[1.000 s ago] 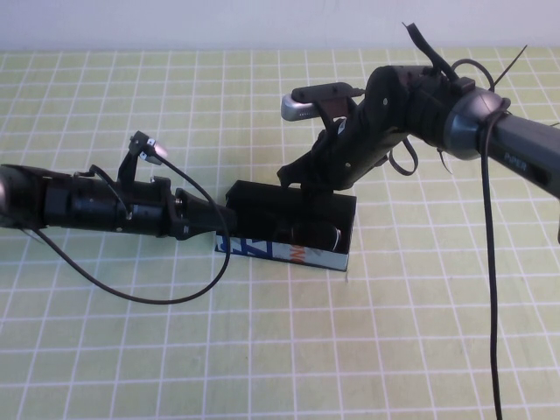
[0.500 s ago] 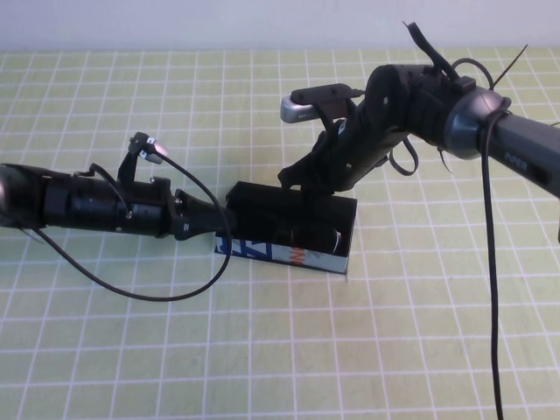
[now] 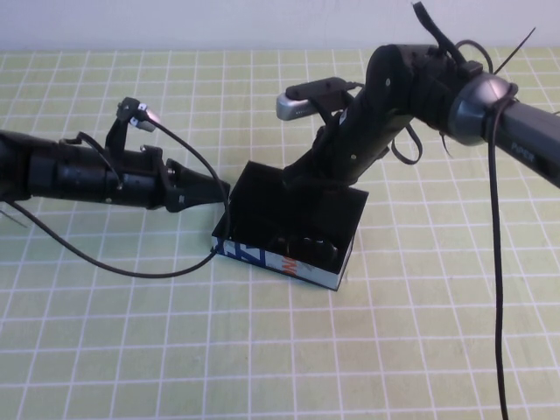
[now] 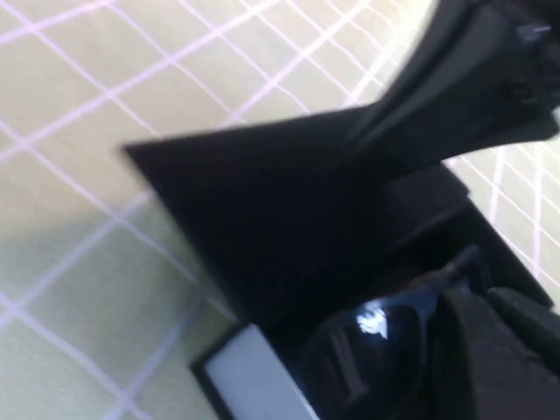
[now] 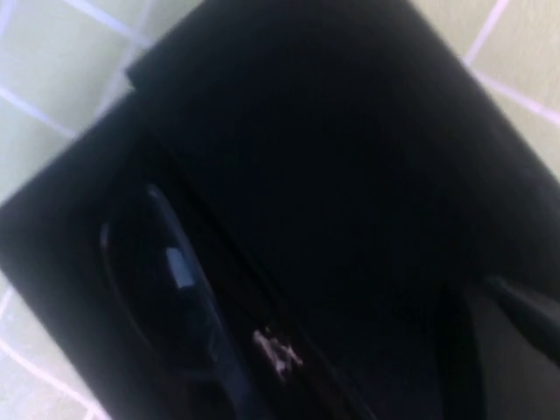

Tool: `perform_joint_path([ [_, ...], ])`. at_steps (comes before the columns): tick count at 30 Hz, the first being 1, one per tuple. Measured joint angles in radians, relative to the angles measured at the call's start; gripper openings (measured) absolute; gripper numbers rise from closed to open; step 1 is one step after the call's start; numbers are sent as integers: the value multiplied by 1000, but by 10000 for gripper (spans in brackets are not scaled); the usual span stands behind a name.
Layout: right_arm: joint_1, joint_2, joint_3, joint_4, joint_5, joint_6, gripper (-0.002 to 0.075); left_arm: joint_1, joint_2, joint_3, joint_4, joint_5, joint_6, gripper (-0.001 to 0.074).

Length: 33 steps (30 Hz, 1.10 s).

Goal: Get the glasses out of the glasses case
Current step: Pick up the glasses from the glasses case

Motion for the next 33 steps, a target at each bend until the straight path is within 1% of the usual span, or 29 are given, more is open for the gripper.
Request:
perform_joint_path([
  [6,0,-4,-59,-10,57,-11,-12,-24,36,-71,11,-42,-26,-3],
  [9,0,-4,-95,31,141,-80,22,-45,58,-104,26,-47,-46,-3],
  [11,0,-4,-120,86,214,-164,76,-58,76,-118,31,-47,-56,-4],
  [14,14,-6,-135,121,250,-263,174,-60,105,-129,36,-47,-85,-4],
  [17,48,-8,-138,95,259,-333,249,-58,124,-131,43,-51,-121,-4],
  [19,79,-8,-138,49,261,-349,276,-54,130,-131,53,-52,-141,-4],
  [22,126,-10,-138,-31,265,-346,290,-42,130,-131,59,-50,-160,-4],
  [24,141,-26,-122,-46,265,-341,293,-35,130,-131,61,-43,-169,-3],
  [29,142,-106,-28,-60,267,-364,294,-19,130,-132,62,-29,-184,-4],
  [33,142,-119,-20,-60,264,-432,295,-17,130,-133,62,-28,-202,-3],
])
